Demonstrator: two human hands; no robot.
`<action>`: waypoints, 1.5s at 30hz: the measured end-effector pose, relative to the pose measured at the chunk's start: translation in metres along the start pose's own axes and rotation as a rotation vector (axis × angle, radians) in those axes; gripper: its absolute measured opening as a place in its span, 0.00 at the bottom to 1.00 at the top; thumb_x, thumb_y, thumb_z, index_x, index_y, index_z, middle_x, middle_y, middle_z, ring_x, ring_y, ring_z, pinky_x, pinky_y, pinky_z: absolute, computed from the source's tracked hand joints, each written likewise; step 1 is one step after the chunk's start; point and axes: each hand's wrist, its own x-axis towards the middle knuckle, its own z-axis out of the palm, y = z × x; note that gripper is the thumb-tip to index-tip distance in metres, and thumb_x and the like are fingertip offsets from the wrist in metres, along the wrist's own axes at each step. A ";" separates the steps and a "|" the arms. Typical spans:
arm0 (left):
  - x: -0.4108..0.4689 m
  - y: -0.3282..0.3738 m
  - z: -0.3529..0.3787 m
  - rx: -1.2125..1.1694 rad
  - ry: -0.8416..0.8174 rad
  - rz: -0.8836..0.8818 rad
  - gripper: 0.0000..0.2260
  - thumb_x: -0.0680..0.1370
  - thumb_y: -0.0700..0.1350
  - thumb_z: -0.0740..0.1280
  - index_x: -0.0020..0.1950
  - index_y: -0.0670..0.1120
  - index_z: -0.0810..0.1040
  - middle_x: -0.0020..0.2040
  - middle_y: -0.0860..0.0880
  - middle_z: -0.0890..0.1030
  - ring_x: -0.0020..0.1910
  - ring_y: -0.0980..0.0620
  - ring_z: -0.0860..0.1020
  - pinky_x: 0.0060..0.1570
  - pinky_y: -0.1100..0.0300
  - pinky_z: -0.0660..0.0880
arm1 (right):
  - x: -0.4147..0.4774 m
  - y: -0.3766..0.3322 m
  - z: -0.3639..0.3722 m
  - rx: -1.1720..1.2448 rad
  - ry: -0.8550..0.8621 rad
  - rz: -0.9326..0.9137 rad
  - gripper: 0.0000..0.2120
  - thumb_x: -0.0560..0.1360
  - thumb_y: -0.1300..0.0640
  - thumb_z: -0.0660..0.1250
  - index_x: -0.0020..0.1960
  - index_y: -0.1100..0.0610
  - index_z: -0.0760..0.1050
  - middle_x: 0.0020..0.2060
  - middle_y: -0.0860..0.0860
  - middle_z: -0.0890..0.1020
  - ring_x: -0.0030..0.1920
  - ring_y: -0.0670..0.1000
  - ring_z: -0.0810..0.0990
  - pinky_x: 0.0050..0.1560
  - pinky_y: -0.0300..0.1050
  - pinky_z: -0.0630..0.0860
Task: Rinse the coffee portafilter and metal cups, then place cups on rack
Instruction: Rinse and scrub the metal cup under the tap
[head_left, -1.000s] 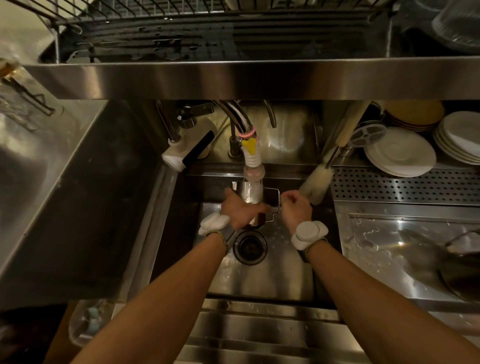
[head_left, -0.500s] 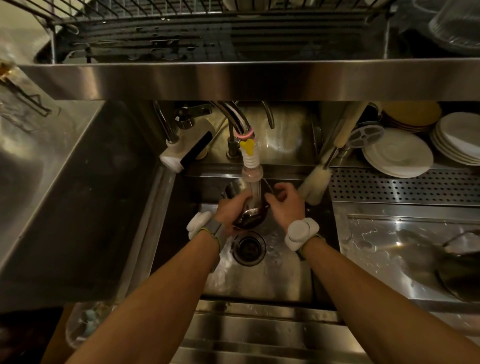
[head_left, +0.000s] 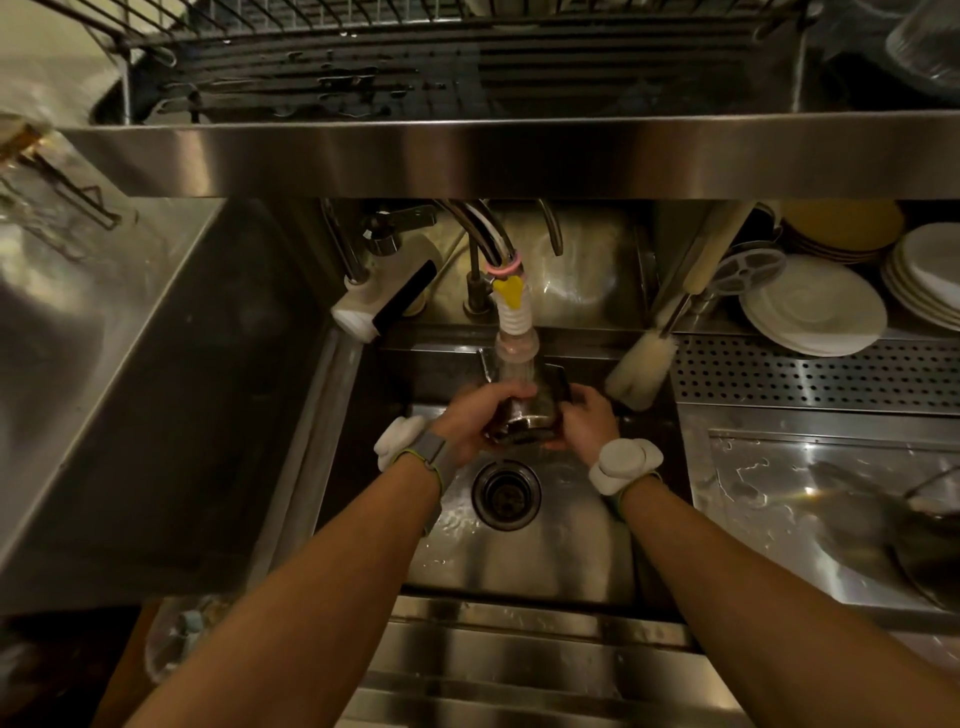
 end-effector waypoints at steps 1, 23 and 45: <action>0.000 0.001 0.000 0.030 0.039 0.019 0.08 0.68 0.44 0.72 0.45 0.47 0.78 0.36 0.48 0.82 0.35 0.50 0.80 0.33 0.60 0.76 | 0.000 -0.001 -0.001 0.022 0.009 0.009 0.17 0.77 0.64 0.60 0.65 0.60 0.69 0.50 0.57 0.78 0.43 0.55 0.79 0.31 0.43 0.75; 0.006 -0.013 -0.025 0.239 0.244 0.089 0.09 0.78 0.47 0.60 0.52 0.45 0.77 0.51 0.45 0.76 0.51 0.45 0.75 0.38 0.58 0.71 | -0.024 -0.011 0.018 0.119 -0.192 -0.075 0.08 0.73 0.65 0.65 0.44 0.54 0.78 0.40 0.54 0.83 0.40 0.52 0.80 0.34 0.40 0.71; 0.017 -0.010 -0.001 0.138 0.160 0.058 0.21 0.61 0.53 0.80 0.47 0.43 0.82 0.45 0.45 0.85 0.45 0.50 0.84 0.47 0.56 0.81 | 0.007 -0.012 0.007 -0.007 0.093 -0.071 0.12 0.79 0.62 0.58 0.61 0.58 0.68 0.48 0.55 0.76 0.45 0.53 0.77 0.45 0.47 0.74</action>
